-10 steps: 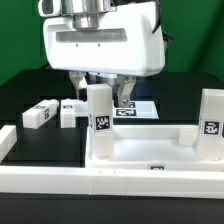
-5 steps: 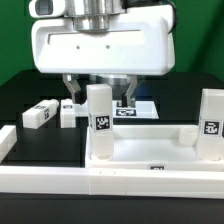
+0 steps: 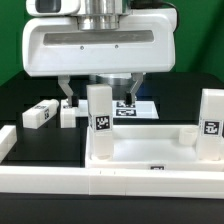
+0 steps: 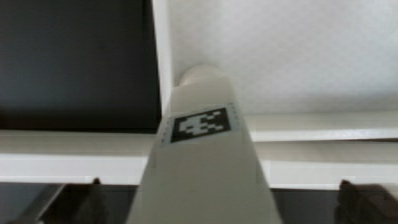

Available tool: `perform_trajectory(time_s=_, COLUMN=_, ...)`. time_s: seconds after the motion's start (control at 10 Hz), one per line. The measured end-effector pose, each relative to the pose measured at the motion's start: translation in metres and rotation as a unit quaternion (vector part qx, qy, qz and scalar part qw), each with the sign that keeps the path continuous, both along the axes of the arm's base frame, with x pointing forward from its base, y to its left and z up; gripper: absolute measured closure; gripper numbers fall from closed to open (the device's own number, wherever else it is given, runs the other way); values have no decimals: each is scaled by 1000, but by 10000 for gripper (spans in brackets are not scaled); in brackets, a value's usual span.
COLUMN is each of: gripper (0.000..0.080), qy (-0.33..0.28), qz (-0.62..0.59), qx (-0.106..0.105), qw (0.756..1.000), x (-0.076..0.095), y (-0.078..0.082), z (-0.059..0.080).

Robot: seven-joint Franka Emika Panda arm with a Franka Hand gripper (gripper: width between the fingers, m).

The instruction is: Assemble desk

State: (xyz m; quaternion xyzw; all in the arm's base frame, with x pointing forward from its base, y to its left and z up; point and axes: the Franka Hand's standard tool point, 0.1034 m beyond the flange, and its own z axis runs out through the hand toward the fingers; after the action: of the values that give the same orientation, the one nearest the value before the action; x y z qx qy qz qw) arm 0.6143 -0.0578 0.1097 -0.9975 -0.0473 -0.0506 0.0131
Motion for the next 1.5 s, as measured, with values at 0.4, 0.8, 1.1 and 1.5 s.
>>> perform_trajectory(time_s=0.4, gripper=436, qy=-3, qz=50, qx=-10, qw=999, x=1, y=-1, z=0)
perform_trajectory(time_s=0.8, gripper=511, qy=-3, qz=35, qx=-8, qw=999, x=1, y=-1, z=0)
perform_trajectory(time_s=1.1, gripper=511, qy=-1, qz=-43, qx=2, qw=999, x=1, y=-1, z=0)
perform_trajectory(time_s=1.5, gripper=509, qy=1, qz=-214, qx=33, qw=976, x=0, y=-4, z=-1)
